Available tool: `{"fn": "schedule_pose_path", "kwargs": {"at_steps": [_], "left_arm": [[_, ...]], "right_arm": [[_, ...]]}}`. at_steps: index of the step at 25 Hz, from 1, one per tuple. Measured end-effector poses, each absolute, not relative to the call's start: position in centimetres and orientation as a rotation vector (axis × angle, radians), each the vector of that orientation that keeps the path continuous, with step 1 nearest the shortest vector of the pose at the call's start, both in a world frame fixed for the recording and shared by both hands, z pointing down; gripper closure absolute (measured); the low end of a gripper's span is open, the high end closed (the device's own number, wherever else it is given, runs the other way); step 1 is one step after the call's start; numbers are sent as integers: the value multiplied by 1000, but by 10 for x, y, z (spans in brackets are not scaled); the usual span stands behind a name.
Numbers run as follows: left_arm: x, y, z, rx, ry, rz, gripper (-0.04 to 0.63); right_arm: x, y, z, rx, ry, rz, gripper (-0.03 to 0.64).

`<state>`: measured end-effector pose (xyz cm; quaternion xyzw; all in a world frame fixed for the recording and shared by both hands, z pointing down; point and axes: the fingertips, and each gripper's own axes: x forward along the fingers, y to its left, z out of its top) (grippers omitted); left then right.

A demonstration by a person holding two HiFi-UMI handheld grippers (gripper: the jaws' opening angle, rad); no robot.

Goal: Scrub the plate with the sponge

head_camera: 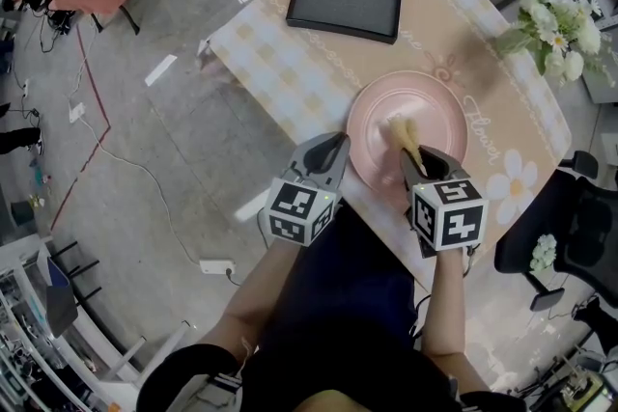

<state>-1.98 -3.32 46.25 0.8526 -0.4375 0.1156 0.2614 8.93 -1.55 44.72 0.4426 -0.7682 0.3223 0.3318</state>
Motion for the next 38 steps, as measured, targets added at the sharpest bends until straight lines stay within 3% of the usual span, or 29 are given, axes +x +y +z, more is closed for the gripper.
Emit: {"fn": "schedule_pose_path", "kwargs": {"at_steps": [20, 38], "left_arm": [[-29, -32, 465, 2292, -1213, 313, 571], [-31, -29, 472, 2286, -1199, 340, 571]], "right_arm": [[19, 17, 453, 934, -2135, 954, 540], [22, 22, 476, 915, -2073, 940, 540]]}}
